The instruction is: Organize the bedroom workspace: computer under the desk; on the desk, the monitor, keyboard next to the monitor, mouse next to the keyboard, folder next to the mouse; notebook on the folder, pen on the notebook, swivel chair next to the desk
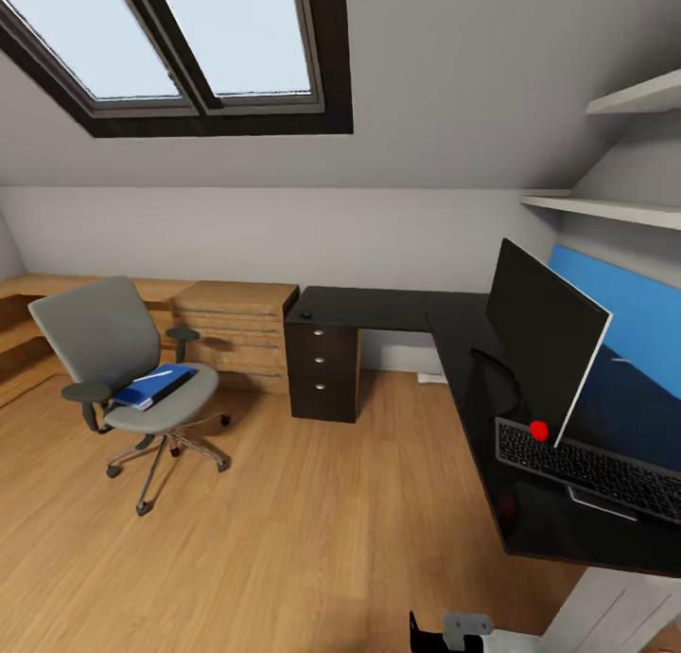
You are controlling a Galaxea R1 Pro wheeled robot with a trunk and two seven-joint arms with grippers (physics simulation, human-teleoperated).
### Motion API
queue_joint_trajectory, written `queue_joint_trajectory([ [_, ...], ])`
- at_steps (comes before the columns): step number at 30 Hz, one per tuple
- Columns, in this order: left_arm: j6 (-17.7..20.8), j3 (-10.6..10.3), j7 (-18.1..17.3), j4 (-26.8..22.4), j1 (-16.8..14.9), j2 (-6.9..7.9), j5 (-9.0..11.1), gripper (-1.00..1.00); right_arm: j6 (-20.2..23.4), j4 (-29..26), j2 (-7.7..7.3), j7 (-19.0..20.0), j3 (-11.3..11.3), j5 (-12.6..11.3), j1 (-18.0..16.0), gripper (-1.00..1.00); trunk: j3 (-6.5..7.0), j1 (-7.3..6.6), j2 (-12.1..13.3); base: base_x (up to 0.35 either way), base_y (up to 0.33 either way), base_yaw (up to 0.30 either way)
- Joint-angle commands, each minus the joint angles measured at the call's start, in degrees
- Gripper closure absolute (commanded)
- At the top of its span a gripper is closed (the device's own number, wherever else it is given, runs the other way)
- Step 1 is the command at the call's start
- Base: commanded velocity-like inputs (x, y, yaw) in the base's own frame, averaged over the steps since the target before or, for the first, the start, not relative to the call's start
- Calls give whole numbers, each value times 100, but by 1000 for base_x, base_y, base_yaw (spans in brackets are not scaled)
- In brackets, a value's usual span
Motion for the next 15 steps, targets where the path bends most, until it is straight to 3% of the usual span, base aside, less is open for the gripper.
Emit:
queue_joint_trajectory([
  [1, -21, -44, 39, 0, -2, 6, 31, -100, -12, 6, 3, -20, -30, 43, -5, -100, -6, 0, -3, 0, -301, -253],
  [15, -21, -44, 39, 0, -2, 10, 31, -100, -11, 7, 3, -13, -24, 60, -5, -100, -6, 0, -3, 0, -303, -233],
])
